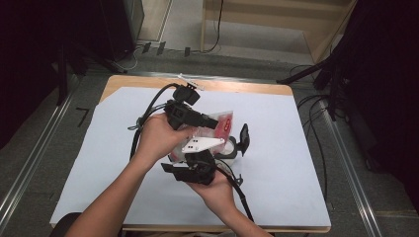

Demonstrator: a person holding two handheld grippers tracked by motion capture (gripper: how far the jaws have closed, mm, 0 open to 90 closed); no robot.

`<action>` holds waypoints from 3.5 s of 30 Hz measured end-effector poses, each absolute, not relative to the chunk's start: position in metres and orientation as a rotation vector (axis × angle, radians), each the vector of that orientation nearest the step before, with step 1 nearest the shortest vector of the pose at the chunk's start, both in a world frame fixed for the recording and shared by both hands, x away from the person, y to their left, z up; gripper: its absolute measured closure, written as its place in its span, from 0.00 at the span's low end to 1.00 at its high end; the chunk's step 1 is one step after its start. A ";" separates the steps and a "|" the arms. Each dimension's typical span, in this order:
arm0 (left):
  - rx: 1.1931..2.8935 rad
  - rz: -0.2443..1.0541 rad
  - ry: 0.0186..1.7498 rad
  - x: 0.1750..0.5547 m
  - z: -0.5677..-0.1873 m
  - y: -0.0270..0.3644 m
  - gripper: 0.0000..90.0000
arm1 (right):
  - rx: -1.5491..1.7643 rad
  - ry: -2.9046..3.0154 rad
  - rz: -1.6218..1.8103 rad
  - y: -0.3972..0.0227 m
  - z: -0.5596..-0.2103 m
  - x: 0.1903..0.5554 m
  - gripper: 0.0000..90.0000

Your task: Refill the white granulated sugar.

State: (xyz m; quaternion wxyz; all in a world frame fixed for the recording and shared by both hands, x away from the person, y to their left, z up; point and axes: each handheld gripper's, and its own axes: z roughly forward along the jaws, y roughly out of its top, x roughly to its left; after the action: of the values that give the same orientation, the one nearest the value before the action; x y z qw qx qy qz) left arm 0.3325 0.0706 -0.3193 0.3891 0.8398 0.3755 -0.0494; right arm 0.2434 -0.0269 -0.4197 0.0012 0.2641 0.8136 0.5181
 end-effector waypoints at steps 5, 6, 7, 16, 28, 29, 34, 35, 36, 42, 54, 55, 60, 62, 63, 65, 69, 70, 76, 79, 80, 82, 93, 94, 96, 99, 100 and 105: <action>2.149 -0.122 0.945 0.332 -0.319 0.071 0.82 | 0.821 2.548 1.625 -0.027 -0.420 0.243 0.71; 2.146 -0.121 0.945 0.332 -0.319 0.071 0.82 | 0.818 2.547 1.625 -0.027 -0.420 0.243 0.71; 2.150 -0.121 0.942 0.332 -0.319 0.071 0.82 | 0.813 2.546 1.626 -0.027 -0.421 0.243 0.71; 2.145 -0.122 0.950 0.331 -0.319 0.070 0.82 | 0.814 2.543 1.627 -0.027 -0.421 0.242 0.71; 2.155 -0.134 0.943 0.331 -0.319 0.071 0.81 | 0.807 2.540 1.624 -0.026 -0.422 0.242 0.71; 2.156 -0.132 0.943 0.331 -0.319 0.071 0.81 | 0.807 2.541 1.623 -0.026 -0.422 0.242 0.71; 2.174 -0.137 0.945 0.330 -0.319 0.072 0.81 | 0.792 2.534 1.630 -0.025 -0.424 0.240 0.70; 2.175 -0.144 0.935 0.330 -0.320 0.073 0.81 | 0.791 2.532 1.636 -0.025 -0.425 0.240 0.69; 2.181 -0.149 0.940 0.329 -0.320 0.074 0.81 | 0.784 2.528 1.638 -0.025 -0.427 0.239 0.69; 2.201 -0.165 0.950 0.325 -0.321 0.080 0.81 | 0.763 2.537 1.621 -0.020 -0.433 0.235 0.68; 2.216 -0.205 0.985 0.315 -0.326 0.093 0.81 | 0.735 2.563 1.589 -0.012 -0.450 0.228 0.64; 2.221 -0.207 0.986 0.315 -0.326 0.093 0.81 | 0.733 2.567 1.583 -0.012 -0.451 0.227 0.64; 2.239 -0.227 0.995 0.315 -0.330 0.093 0.81 | 0.726 2.578 1.584 -0.013 -0.456 0.225 0.64; 2.250 -0.232 0.993 0.315 -0.331 0.093 0.81 | 0.729 2.585 1.575 -0.013 -0.459 0.224 0.64; 2.257 -0.235 0.992 0.316 -0.332 0.093 0.81 | 0.735 2.589 1.570 -0.014 -0.460 0.224 0.64; 2.255 -0.241 1.001 0.316 -0.334 0.093 0.81 | 0.739 2.592 1.558 -0.014 -0.463 0.225 0.64; 2.259 -0.254 1.014 0.316 -0.337 0.093 0.82 | 0.743 2.605 1.525 -0.016 -0.467 0.226 0.63; 2.257 -0.260 1.012 0.316 -0.338 0.093 0.82 | 0.745 2.607 1.516 -0.017 -0.468 0.226 0.63; 2.262 -0.240 1.006 0.314 -0.339 0.095 0.86 | 0.720 2.617 1.495 -0.018 -0.471 0.227 0.65; 2.251 -0.239 1.009 0.313 -0.340 0.097 0.86 | 0.704 2.621 1.493 -0.017 -0.471 0.227 0.65; 2.247 -0.246 1.005 0.313 -0.341 0.098 0.86 | 0.701 2.623 1.493 -0.017 -0.471 0.226 0.65; 2.246 -0.256 1.002 0.313 -0.342 0.099 0.86 | 0.696 2.627 1.487 -0.018 -0.472 0.226 0.65; 2.218 -0.250 1.005 0.311 -0.341 0.107 0.90 | 0.718 2.629 1.480 -0.020 -0.474 0.230 0.66; 2.213 -0.248 1.003 0.311 -0.341 0.108 0.90 | 0.719 2.622 1.481 -0.021 -0.474 0.230 0.66; 2.198 -0.243 1.006 0.310 -0.340 0.110 0.91 | 0.718 2.622 1.482 -0.021 -0.474 0.231 0.66; 2.200 -0.225 0.994 0.309 -0.339 0.113 0.91 | 0.754 2.616 1.501 -0.024 -0.473 0.234 0.66; 2.192 -0.222 0.994 0.308 -0.338 0.114 0.91 | 0.767 2.617 1.509 -0.025 -0.473 0.235 0.65; 2.173 -0.215 0.984 0.307 -0.336 0.119 0.91 | 0.786 2.589 1.516 -0.030 -0.472 0.240 0.65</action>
State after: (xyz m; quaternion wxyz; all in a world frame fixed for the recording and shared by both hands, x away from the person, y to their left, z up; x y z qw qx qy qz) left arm 0.3073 0.1187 -0.3358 0.3648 0.8448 0.3825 -0.0834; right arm 0.2398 -0.0300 -0.4722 0.0198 0.2533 0.8346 0.4888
